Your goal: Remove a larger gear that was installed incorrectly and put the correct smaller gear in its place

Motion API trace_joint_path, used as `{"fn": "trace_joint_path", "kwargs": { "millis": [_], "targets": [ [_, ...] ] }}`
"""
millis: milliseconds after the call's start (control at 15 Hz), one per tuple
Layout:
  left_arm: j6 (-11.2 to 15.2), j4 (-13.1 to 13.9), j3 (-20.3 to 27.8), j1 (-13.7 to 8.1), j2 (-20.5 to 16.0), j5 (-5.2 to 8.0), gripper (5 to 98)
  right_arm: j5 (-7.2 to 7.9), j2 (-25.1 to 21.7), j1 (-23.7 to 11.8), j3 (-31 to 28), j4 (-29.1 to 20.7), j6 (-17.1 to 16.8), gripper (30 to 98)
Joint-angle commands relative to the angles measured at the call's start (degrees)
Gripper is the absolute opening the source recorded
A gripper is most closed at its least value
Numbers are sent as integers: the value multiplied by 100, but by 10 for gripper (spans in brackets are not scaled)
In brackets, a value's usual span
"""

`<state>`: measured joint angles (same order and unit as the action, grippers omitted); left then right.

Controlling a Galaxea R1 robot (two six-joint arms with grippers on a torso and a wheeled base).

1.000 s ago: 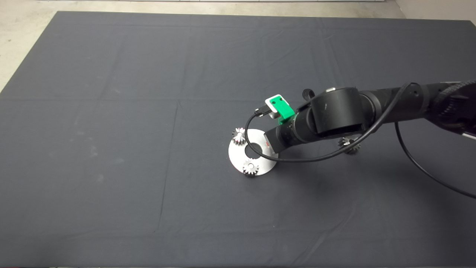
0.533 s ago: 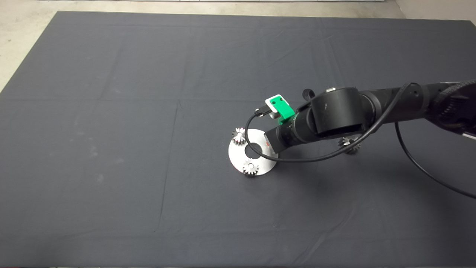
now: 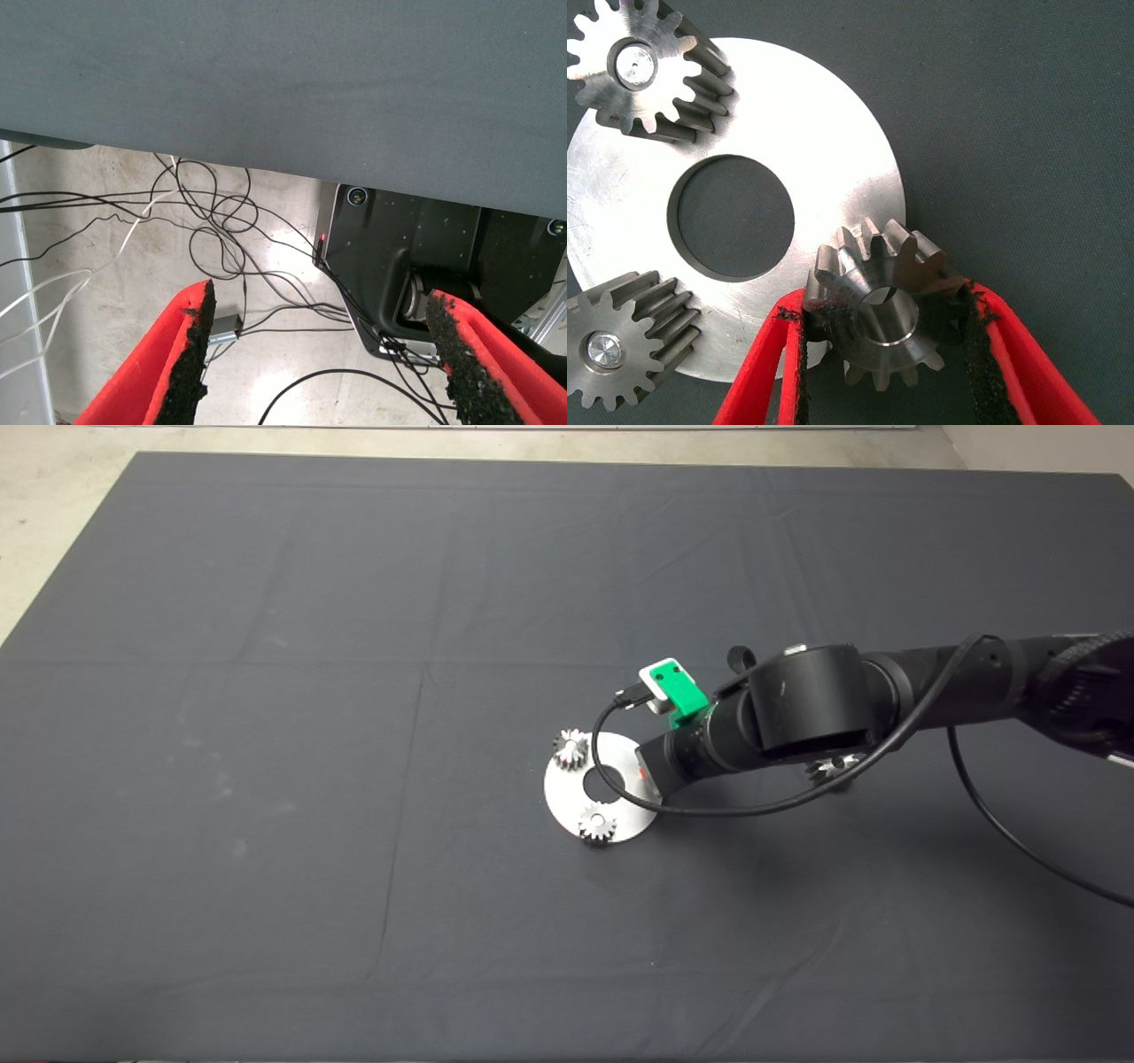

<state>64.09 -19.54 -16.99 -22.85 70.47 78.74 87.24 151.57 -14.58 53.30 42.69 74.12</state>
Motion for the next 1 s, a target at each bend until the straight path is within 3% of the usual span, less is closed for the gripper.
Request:
{"fn": "trace_joint_path", "kwargs": {
  "millis": [0,333,800,933],
  "targets": [
    [16,-59,84,52,-46,19,597,514,-43,-54,-23,213,-3,349],
    [7,-94,84,52,-20,1,597,514,36,-45,-31,222,-3,348],
    [-28,-242,75,52,-11,-34,597,538,748,-47,438,206,-50,348],
    [-28,-243,75,52,-11,-43,597,568,763,-9,426,169,-126,348]
  ]
}}
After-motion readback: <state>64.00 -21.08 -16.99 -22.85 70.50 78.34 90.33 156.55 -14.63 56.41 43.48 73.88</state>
